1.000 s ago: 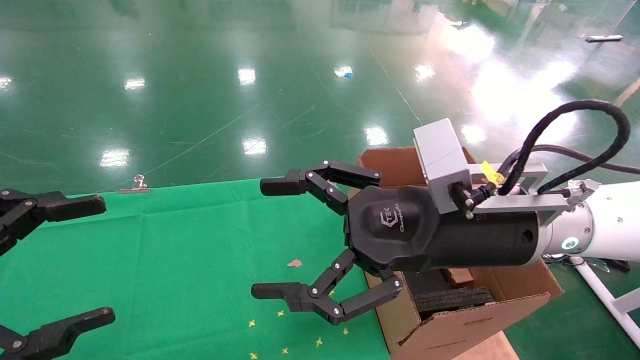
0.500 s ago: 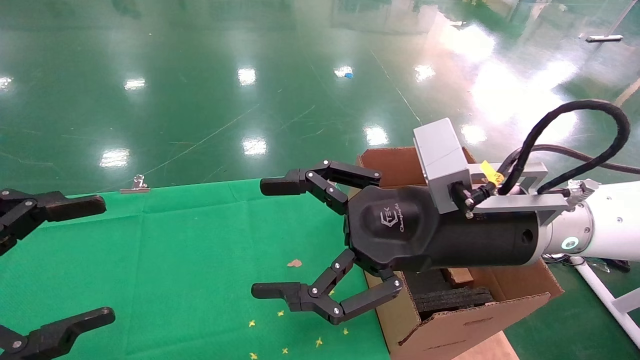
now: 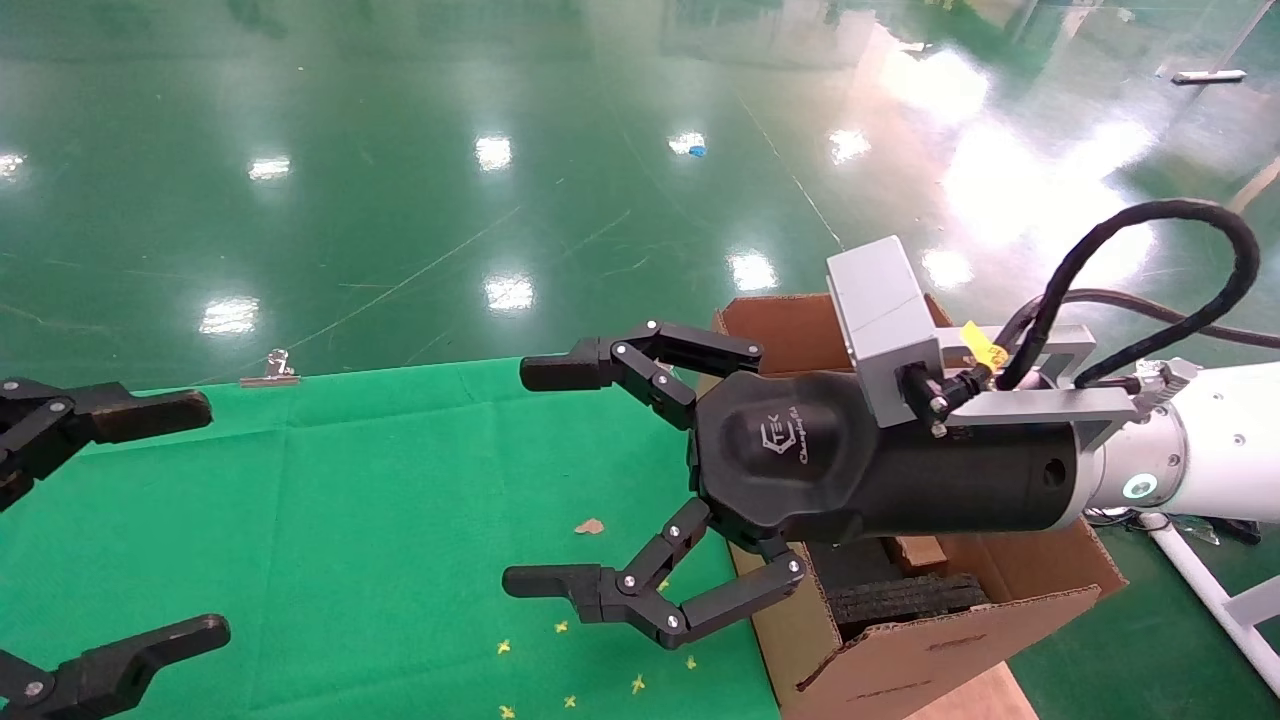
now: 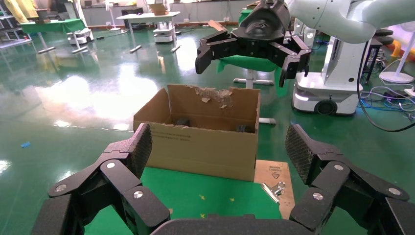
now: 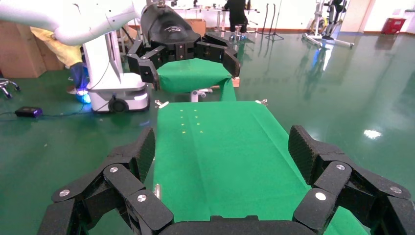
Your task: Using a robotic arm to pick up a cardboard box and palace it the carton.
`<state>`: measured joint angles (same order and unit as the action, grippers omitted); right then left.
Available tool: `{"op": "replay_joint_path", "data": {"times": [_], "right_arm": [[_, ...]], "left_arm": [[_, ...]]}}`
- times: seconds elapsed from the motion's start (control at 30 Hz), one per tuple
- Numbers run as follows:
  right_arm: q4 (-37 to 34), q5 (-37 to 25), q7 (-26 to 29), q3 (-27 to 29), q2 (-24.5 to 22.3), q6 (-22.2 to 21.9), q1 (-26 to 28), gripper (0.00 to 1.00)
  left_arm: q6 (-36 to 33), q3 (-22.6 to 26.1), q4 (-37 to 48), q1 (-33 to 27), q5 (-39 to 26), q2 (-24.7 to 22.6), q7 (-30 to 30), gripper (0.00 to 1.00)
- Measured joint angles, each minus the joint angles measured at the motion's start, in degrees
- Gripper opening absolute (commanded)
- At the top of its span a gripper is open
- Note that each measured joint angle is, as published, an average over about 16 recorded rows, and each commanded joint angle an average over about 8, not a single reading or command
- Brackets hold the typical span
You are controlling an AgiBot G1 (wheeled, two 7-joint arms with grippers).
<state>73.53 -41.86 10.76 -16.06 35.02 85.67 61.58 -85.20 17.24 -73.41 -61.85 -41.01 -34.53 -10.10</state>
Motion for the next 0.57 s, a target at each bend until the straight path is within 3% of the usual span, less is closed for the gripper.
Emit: {"op": "replay_joint_path", "data": {"times": [0.57], "right_arm": [[0.0,0.0,0.0,0.0,0.0,0.0,0.0,1.0]], "left_arm": [[0.0,0.0,0.0,0.0,0.0,0.0,0.0,1.0]]}}
